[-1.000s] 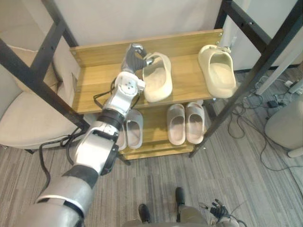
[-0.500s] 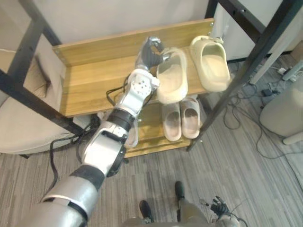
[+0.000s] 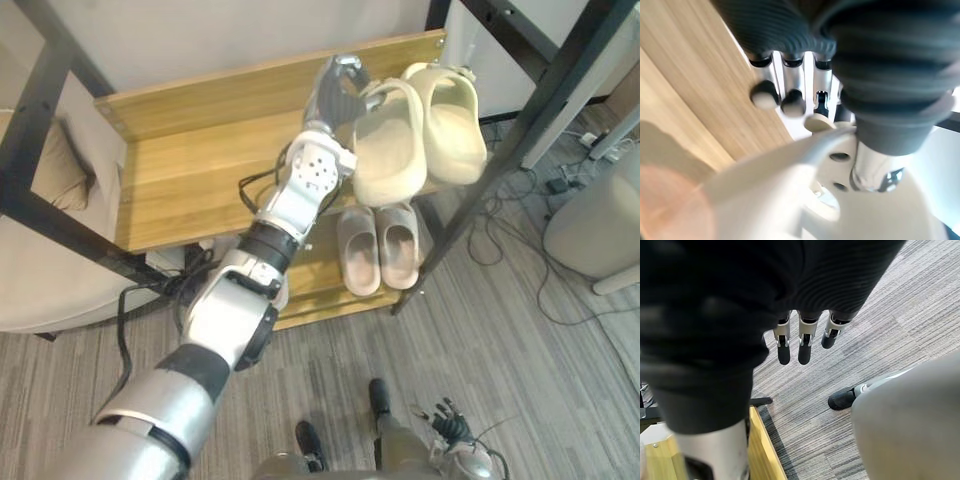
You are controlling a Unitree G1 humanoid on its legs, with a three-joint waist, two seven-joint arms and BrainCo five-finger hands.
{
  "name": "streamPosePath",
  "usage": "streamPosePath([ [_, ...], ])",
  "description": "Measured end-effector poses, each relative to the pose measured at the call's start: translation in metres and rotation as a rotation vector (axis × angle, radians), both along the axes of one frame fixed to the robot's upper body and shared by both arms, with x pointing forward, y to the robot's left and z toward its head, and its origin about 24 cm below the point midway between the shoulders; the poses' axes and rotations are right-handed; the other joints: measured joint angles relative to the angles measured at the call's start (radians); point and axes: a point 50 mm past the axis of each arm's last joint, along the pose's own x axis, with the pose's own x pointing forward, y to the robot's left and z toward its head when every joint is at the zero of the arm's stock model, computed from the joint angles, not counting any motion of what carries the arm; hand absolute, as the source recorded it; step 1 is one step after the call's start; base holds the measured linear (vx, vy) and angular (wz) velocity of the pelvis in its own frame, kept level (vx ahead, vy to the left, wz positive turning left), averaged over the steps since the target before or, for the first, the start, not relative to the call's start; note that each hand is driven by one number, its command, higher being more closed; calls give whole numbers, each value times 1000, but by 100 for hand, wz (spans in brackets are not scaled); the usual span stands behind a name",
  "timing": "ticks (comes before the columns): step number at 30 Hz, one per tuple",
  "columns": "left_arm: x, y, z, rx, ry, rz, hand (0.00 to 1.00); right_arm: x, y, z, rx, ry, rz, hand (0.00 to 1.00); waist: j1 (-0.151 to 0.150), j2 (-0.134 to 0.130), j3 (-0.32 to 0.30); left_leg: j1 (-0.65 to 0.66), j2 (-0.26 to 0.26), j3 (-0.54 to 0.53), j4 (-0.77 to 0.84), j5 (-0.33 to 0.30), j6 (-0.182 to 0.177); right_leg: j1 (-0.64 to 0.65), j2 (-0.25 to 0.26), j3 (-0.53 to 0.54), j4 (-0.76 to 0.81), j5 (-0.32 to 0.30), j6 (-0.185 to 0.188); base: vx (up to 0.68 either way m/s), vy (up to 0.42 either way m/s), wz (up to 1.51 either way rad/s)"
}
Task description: Organize the slippers on the shoe rack
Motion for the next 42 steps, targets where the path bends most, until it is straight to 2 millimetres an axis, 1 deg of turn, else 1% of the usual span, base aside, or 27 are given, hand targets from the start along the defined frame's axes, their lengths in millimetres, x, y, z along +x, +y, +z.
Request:
streamPosePath([
  [3, -1, -3, 0, -6, 1, -8, 0, 0, 0, 0, 0, -2, 0, 0, -4, -1, 1, -1, 0, 0, -1, -1, 0, -1, 0, -1, 0, -2, 3, 0, 0, 0],
  [9, 1, 4, 2, -40, 5, 10, 0, 0, 1, 0, 1, -2, 0, 0, -2, -2, 0, -2, 0, -5, -2, -1, 0, 0, 0, -6, 0, -2, 3, -1, -1, 1],
  [19, 1, 5, 1, -38, 11, 14, 0, -1, 1, -1, 3, 3, -2, 0, 3, -5, -1, -1, 0, -24, -2, 1, 2, 9, -3, -23, 0, -2, 3, -6, -8, 4],
  [22, 1, 5, 0, -58, 15, 6, 0, -2, 1, -1, 5, 5, -3, 0, 3, -5, -2, 1, -1, -44, -1, 4, 2, 21, -5, -34, -5, -2, 3, -5, -11, 15],
  [25, -10, 8, -2, -134, -27, -26, 0, -3, 2, -2, 10, 9, -6, 0, 6, -5, -2, 1, -1, -56, -2, 9, 2, 28, -7, -53, -9, -3, 3, -1, -18, 15],
  [27, -24, 9, -13, -166, -56, -71, 0, -4, 3, -3, 11, 15, -10, 0, 8, -5, -3, 10, 0, -76, -2, 10, 1, 51, -8, -69, -17, -5, 5, 6, -20, 23],
  [28, -27, 9, -16, -175, -60, -81, 0, -5, 3, -3, 12, 19, -10, 0, 11, -6, -3, 12, 0, -79, -2, 11, 1, 54, -8, -71, -17, -6, 6, -3, -23, 15],
  [29, -35, 12, -23, -207, -72, -95, 0, -6, 3, -4, 12, 27, -11, 0, 19, -6, -5, 15, 0, -83, -2, 11, 1, 59, -9, -76, -17, -6, 6, -3, -18, 9],
  [31, -49, 15, -37, -245, -84, -118, 0, -9, 4, -7, 15, 43, -13, 0, 24, -9, -12, 18, -4, -103, -3, 14, 1, 73, -12, -86, -24, -7, 7, 1, -16, 18],
  [32, -52, 15, -39, -250, -84, -124, 0, -9, 4, -7, 16, 45, -13, 0, 25, -10, -14, 19, -4, -105, -3, 14, 2, 77, -13, -90, -27, -7, 7, 2, -17, 28],
  [33, -62, 15, -48, -272, -81, -148, 0, -10, 5, -8, 15, 52, -7, 0, 27, -12, -23, 19, -4, -116, -3, 17, 2, 83, -15, -103, -27, -10, 8, 5, -18, 34],
  [34, -72, 13, -57, -279, -79, -177, 0, -12, 6, -9, 14, 65, -3, 0, 29, -14, -35, 21, -6, -131, -5, 20, 3, 91, -18, -116, -27, -15, 9, 4, -18, 32],
  [35, -74, 13, -58, -281, -79, -181, 0, -13, 6, -9, 15, 70, -1, 0, 30, -15, -39, 21, -7, -133, -6, 20, 3, 92, -19, -118, -27, -15, 10, 15, -12, 22],
  [36, -83, 12, -65, -291, -80, -201, 0, -16, 7, -11, 13, 88, 12, 0, 39, -18, -54, 22, -8, -139, -6, 21, 4, 95, -21, -124, -27, -16, 11, 20, -7, 19],
  [37, -91, 9, -70, -297, -76, -231, 0, -17, 7, -12, 14, 96, 15, 0, 41, -19, -60, 27, -12, -156, -7, 23, 7, 107, -24, -134, -27, -18, 13, 19, -4, 21],
  [39, -97, 4, -76, -305, -62, -260, 0, -18, 7, -13, 13, 106, 22, 0, 45, -19, -64, 39, -18, -168, -9, 25, 9, 126, -31, -145, -27, -22, 14, -11, 6, 27],
  [40, -102, -1, -83, -316, -38, -282, 0, -21, 8, -15, 13, 123, 32, 0, 47, -21, -82, 35, -22, -180, -11, 29, 13, 128, -36, -159, -27, -22, 15, -24, 12, 26],
  [41, -103, -2, -85, -319, -31, -288, 0, -21, 8, -15, 13, 126, 34, 0, 49, -22, -85, 35, -23, -181, -12, 30, 14, 129, -37, -161, -27, -23, 15, -22, 9, 22],
  [42, -107, -6, -93, -323, -2, -311, 0, -23, 9, -16, 11, 137, 46, 0, 55, -26, -96, 36, -25, -187, -20, 33, 15, 129, -39, -166, -27, -23, 15, -19, -7, 19],
])
